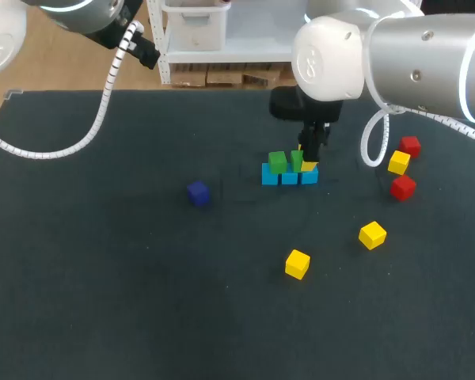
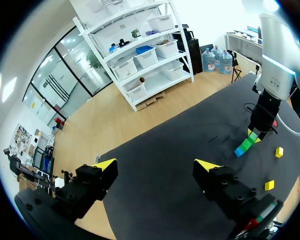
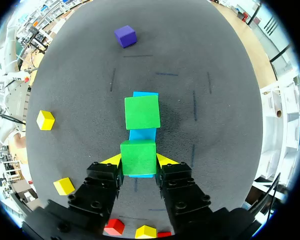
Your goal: Place the blue cubes, place green cubes on the blue cubes, place the yellow cubes on the green cubes, then place the red cubes on the yellow cubes, and place purple cube on the red cubes.
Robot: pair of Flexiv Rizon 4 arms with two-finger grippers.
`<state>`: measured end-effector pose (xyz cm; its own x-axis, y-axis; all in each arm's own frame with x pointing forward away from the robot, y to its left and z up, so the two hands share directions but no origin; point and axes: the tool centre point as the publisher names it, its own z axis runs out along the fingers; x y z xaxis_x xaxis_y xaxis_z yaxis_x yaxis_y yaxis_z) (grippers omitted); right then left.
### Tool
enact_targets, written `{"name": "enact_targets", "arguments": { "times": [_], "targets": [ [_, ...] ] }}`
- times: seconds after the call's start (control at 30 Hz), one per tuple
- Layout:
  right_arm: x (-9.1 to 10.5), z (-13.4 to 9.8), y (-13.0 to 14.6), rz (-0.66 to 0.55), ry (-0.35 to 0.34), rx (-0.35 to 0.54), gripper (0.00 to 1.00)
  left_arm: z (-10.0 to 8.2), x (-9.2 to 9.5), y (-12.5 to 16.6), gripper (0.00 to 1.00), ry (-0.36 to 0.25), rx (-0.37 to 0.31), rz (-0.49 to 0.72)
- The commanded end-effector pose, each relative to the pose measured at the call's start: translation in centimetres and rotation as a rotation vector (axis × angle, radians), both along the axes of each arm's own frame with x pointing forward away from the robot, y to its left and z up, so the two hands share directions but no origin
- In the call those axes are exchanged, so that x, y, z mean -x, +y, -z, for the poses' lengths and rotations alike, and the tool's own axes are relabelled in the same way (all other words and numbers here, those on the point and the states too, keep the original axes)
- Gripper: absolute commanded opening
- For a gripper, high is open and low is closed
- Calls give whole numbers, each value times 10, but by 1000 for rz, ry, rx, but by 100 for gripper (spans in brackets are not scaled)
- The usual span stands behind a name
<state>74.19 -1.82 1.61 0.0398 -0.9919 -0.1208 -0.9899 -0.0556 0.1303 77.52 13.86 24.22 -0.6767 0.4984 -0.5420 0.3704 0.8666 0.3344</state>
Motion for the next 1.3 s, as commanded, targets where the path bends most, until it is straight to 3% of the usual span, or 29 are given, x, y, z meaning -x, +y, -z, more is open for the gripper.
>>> {"name": "enact_targets", "arguments": {
  "times": [0.03, 1.13, 1.3],
  "targets": [
    [-2, 2, 0, -5, 8, 3, 0, 0, 0, 1, 100, 0, 0, 1],
    [2, 0, -5, -12, -5, 5, 0, 0, 0, 1, 100, 0, 0, 1],
    [2, 1, -4, -13, -5, 9, 9, 0, 0, 1, 100, 0, 0, 1]
  ]
}}
